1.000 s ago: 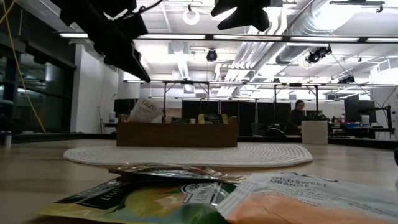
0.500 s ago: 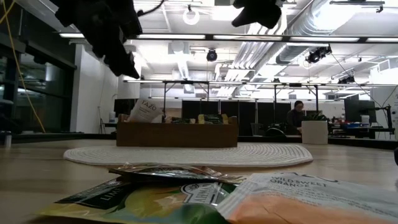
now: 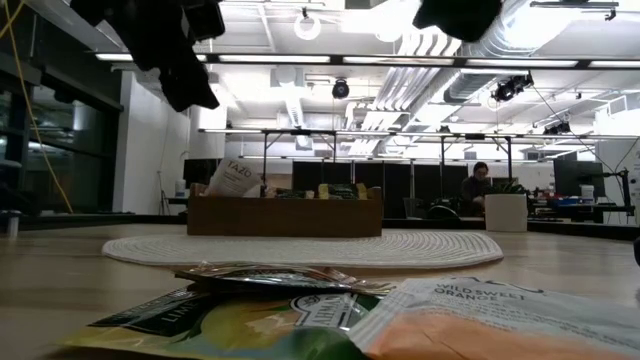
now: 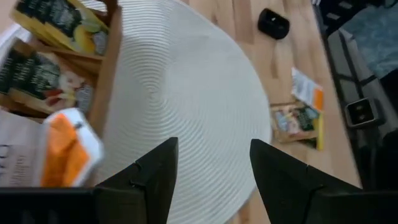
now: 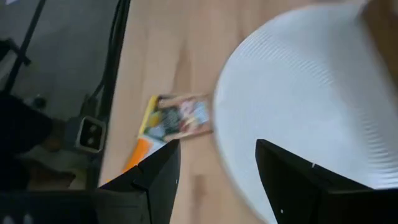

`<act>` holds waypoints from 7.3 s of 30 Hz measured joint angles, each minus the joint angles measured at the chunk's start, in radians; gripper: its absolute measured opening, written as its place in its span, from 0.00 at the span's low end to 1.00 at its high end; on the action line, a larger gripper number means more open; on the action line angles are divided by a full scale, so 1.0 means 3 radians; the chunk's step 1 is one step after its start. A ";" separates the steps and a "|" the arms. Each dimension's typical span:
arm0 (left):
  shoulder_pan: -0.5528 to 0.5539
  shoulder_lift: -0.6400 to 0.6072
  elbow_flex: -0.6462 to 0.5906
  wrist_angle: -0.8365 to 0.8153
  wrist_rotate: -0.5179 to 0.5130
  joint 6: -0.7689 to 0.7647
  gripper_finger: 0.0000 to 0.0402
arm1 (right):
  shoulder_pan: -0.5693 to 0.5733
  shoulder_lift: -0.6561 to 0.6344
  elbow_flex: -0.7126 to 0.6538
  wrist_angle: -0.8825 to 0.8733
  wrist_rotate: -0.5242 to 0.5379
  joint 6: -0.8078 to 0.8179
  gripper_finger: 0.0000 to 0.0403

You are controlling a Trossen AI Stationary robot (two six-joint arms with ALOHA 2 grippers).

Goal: Pick & Place Tea
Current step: Put the orange tea bag into the left section of the wooden organizer

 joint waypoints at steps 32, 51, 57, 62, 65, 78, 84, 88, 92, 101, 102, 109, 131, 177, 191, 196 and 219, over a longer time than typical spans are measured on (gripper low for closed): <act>-0.2786 -0.0027 0.0000 0.0361 -0.2577 -0.1746 0.50 | 0.0481 0.1315 -0.0001 0.0954 -0.0176 0.1493 0.51; -0.2958 -0.0027 0.0000 0.0350 -0.2751 -0.1851 0.50 | 0.0480 0.1386 0.0000 0.1057 -0.0142 0.1567 0.77; -0.2957 -0.0027 0.0000 0.0348 -0.2746 -0.1851 0.50 | 0.0481 0.1637 0.0006 0.1431 -0.0392 0.1662 0.80; -0.2957 -0.0027 0.0000 0.0278 -0.2740 -0.1864 0.50 | 0.0489 0.1716 0.0015 0.1431 -0.0233 0.1726 0.80; -0.2957 -0.0027 0.0000 0.0269 -0.2741 -0.1864 0.50 | 0.0487 0.1769 0.0015 0.1415 -0.0230 0.1725 0.80; -0.2957 -0.0027 0.0000 0.0062 -0.2741 -0.1977 0.50 | 0.0592 0.1885 0.0020 0.1408 0.0039 0.1753 0.78; -0.2957 -0.0027 0.0000 0.0019 -0.2741 -0.1976 0.50 | 0.0612 0.1892 0.0020 0.1333 0.0084 0.1750 0.72; -0.2957 -0.0027 0.0000 0.0020 -0.2741 -0.1976 0.50 | 0.0612 0.1895 0.0020 0.1310 0.0114 0.1721 0.64; -0.2957 -0.0027 0.0000 0.0020 -0.2741 -0.1976 0.50 | 0.0613 0.1908 0.0020 0.1289 0.0116 0.1669 0.57; -0.2956 -0.0027 0.0000 -0.0004 -0.2742 -0.1977 0.50 | 0.0618 0.1934 0.0020 0.1232 0.0142 0.1579 0.37; -0.2956 -0.0027 0.0000 -0.0007 -0.2741 -0.1977 0.50 | 0.0617 0.1934 0.0020 0.1226 0.0139 0.1575 0.35; -0.2956 -0.0026 0.0000 -0.0085 -0.2742 -0.2026 0.50 | 0.0633 0.1962 0.0020 0.1210 0.0173 0.1574 0.25; -0.2956 -0.0027 0.0000 -0.0102 -0.2743 -0.2028 0.50 | 0.0624 0.1681 0.0004 0.0764 0.0192 0.1582 0.00; -0.2955 -0.0025 0.0000 -0.0072 -0.2855 -0.2439 0.50 | -0.1223 0.1465 0.1854 0.0156 -0.0120 -0.2701 0.00; -0.2955 -0.0025 0.0000 -0.0081 -0.3016 -0.2624 0.50 | -0.1322 0.2029 0.1851 0.0233 -0.0166 -0.3144 0.00; -0.2955 -0.0025 0.0000 -0.0078 -0.3070 -0.2650 0.50 | -0.1467 0.2057 0.1849 0.0235 0.0013 -0.3294 0.00; -0.2955 -0.0025 0.0000 -0.0092 -0.3136 -0.2699 0.50 | -0.1744 0.2160 0.1857 0.0578 0.0023 -0.3425 0.00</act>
